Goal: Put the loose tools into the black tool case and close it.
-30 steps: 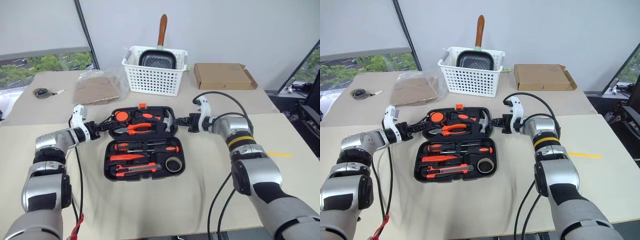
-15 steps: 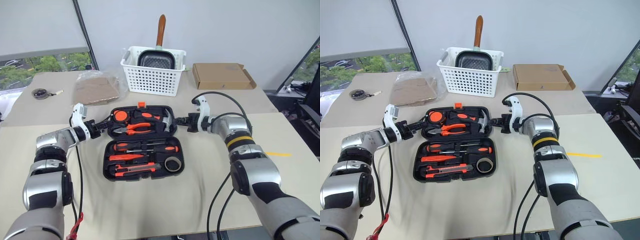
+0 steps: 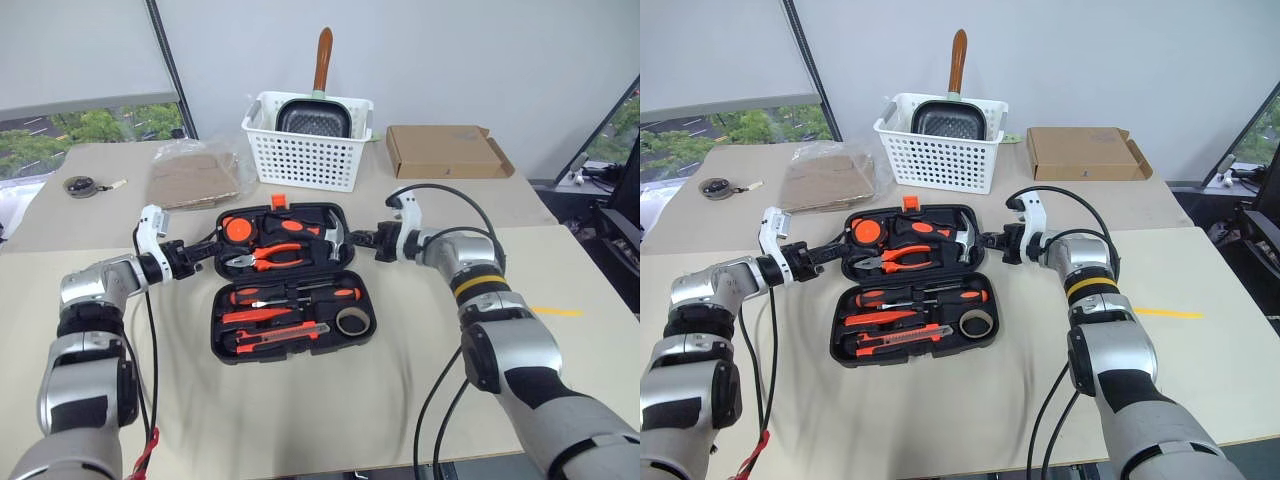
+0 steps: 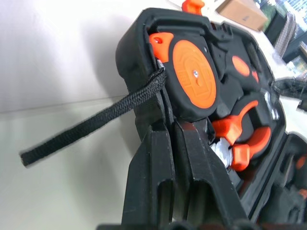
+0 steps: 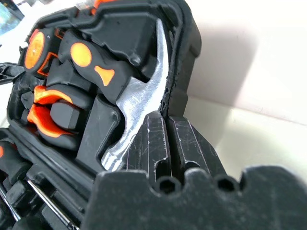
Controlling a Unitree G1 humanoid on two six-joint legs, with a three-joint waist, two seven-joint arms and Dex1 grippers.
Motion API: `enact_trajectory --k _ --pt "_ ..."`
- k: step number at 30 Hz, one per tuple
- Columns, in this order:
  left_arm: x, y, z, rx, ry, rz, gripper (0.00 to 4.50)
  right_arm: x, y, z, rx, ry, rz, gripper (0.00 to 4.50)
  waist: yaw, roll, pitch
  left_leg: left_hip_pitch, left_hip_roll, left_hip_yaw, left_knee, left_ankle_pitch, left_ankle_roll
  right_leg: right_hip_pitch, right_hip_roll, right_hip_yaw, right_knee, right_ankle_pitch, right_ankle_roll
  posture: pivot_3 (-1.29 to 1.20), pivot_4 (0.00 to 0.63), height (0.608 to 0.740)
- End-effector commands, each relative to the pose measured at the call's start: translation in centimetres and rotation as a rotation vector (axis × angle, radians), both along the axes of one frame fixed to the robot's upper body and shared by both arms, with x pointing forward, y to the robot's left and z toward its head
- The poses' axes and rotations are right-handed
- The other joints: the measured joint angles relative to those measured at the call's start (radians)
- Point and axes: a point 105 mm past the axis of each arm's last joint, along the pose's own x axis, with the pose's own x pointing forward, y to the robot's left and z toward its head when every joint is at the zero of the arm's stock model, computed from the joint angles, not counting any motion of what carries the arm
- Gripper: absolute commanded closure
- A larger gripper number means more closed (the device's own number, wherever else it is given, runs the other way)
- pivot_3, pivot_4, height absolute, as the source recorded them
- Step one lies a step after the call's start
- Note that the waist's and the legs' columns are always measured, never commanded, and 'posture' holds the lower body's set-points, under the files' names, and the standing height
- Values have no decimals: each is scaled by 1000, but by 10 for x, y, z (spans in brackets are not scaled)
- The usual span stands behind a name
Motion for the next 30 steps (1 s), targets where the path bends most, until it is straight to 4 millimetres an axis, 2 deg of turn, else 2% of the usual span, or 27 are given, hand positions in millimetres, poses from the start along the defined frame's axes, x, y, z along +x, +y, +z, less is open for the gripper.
enact_trajectory --k 1,6,11,13,15,21,25,27,28,30 --pt "-8 -15 34 128 -214 -89 4476 -7 -9 32 37 -209 57 4500 1 0 0 0 0 0 0 0 0 0 0 0 -1 0 0 0 150 700" --pt "-15 -15 38 300 -423 -67 4476 -27 -11 25 2 -360 144 4500 1 0 0 1 1 0 -1 0 0 1 1 0 -5 0 0 0 150 700" --pt "-18 -13 47 398 -589 -9 4476 -40 -11 27 -50 -543 191 4500 0 0 0 2 1 0 -1 0 0 1 1 0 -7 0 0 0 150 700" --pt "-23 -16 44 469 -651 -29 4476 -43 -13 30 -67 -626 176 4500 -1 0 0 2 2 1 -1 0 0 1 1 0 -7 0 0 0 150 700" --pt "-32 -18 37 544 -715 -50 4476 -43 -17 34 -90 -727 129 4500 -3 0 0 3 2 1 -1 0 0 1 1 0 -7 -1 2 0 150 700" --pt "-62 -20 11 780 -902 -153 4476 -58 -27 30 -184 -927 112 4500 2 0 0 4 2 2 -1 0 0 1 0 1 -7 0 -1 0 150 700" --pt "-79 -12 -9 861 -938 -193 4476 -76 -32 18 -278 -1029 189 4500 13 0 0 5 2 2 -1 -1 2 1 0 1 -7 0 0 0 150 700" --pt "-87 -8 -21 896 -925 -241 4476 -86 -33 2 -345 -1018 282 4500 18 1 0 5 2 3 -1 -1 2 1 0 1 -7 0 0 0 150 700" --pt "-93 -5 -31 922 -889 -282 4492 -92 -35 -9 -383 -994 338 4150 17 1 0 6 2 3 -2 -1 2 1 0 1 -7 0 0 0 150 700" --pt "-107 -2 -45 921 -823 -356 3784 -100 -44 -23 -427 -938 396 3560 17 1 0 10 3 4 -2 -4 6 3 -1 2 -7 -4 6 0 150 700"
